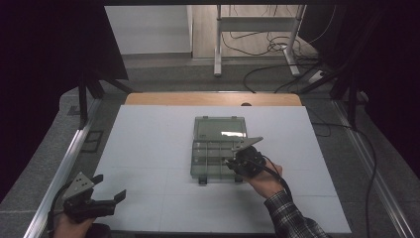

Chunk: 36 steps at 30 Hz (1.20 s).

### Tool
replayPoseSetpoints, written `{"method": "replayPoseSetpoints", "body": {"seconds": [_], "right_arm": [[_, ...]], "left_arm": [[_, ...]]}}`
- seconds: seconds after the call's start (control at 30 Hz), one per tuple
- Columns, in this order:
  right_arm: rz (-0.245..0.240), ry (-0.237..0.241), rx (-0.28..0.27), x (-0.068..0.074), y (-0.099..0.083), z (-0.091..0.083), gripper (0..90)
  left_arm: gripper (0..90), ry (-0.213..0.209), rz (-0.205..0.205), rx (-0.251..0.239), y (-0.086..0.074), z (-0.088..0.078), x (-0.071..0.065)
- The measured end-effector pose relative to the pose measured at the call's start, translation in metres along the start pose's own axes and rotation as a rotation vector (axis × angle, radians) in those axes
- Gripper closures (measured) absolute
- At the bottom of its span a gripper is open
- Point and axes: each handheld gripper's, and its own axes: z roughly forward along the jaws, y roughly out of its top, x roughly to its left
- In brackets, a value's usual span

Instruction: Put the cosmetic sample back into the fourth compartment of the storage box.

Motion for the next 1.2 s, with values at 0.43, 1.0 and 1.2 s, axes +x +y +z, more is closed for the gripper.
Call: {"method": "replayPoseSetpoints", "body": {"seconds": [0.43,1.0,1.2], "right_arm": [[0.04,-0.033,-0.003,-0.017,0.0,-0.001,79.9],[0.054,-0.071,-0.004,-0.035,0.003,0.003,80.0],[0.063,-0.083,-0.003,-0.042,0.004,0.007,79.9]], "left_arm": [[3.0,0.001,-0.001,0.0,0.0,0.0,0.0],[3.0,0.0,-0.002,0.0,0.0,0.0,0.0],[3.0,-0.001,-0.004,0.0,0.0,0.0,0.001]]}}
